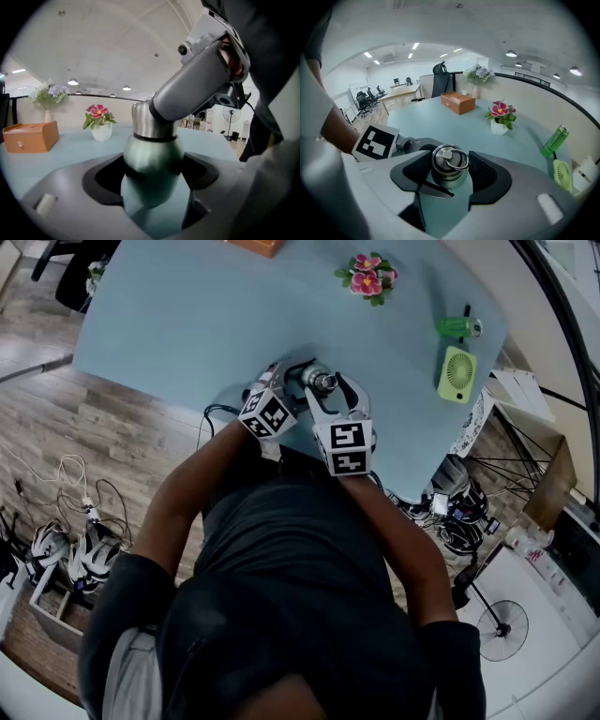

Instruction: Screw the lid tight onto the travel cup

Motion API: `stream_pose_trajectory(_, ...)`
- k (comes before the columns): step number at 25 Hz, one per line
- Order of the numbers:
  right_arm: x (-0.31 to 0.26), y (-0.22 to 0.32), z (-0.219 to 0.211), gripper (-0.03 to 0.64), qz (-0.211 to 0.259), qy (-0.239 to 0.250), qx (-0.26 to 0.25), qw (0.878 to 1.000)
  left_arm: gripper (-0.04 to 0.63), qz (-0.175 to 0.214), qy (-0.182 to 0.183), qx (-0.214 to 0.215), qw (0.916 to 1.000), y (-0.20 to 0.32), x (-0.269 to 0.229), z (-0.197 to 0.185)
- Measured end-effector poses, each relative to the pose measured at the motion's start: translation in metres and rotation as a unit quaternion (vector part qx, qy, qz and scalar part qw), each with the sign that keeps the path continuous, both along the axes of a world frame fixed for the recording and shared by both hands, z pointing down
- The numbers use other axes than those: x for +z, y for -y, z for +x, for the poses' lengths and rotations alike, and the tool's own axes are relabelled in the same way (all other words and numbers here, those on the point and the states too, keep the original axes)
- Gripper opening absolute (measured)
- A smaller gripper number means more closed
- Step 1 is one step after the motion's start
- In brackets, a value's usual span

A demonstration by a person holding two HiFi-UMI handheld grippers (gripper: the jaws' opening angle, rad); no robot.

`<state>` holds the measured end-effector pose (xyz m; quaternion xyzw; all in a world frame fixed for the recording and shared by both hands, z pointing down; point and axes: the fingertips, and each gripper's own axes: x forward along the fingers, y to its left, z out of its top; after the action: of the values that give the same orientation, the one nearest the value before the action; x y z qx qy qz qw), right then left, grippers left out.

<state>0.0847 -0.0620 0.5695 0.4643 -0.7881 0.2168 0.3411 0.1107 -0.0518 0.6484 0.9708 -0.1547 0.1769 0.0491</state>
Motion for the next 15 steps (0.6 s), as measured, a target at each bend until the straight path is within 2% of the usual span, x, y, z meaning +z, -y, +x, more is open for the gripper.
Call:
stream_pose_trajectory(4, 0.000, 0.000, -0.001, 0.256, -0.003, -0.003, -0.013, 1.000, 0.417, 0.000, 0.000, 0.000, 1.0000, 0.001, 0.000, 0.000)
stream_pose_trajectory(6, 0.001, -0.002, -0.002, 0.256, -0.014, -0.003, -0.044, 0.999, 0.417, -0.001, 0.000, 0.001, 1.0000, 0.000, 0.000, 0.001)
stream_pose_trajectory(8, -0.004, -0.005, -0.006, 0.262, -0.016, 0.000, -0.098, 0.995, 0.417, -0.001, 0.000, 0.001, 1.0000, 0.000, 0.001, 0.001)
stream_pose_trajectory(10, -0.014, -0.008, -0.012, 0.281, -0.002, -0.005, -0.185, 0.983, 0.417, -0.001, -0.001, 0.002, 1.0000, 0.000, 0.000, 0.001)
stream_pose_trajectory(12, -0.017, -0.015, -0.017, 0.281, -0.005, -0.029, -0.301, 0.953, 0.417, -0.001, -0.002, 0.002, 1.0000, 0.000, -0.001, 0.000)
stream_pose_trajectory(13, -0.015, -0.020, -0.017, 0.281, -0.013, -0.050, -0.361, 0.931, 0.417, -0.001, -0.002, 0.002, 1.0000, 0.000, -0.001, 0.000)
stream_pose_trajectory(15, -0.011, -0.025, -0.015, 0.279, -0.027, -0.098, -0.472, 0.875, 0.417, -0.001, -0.002, 0.001, 1.0000, 0.000, -0.002, -0.001)
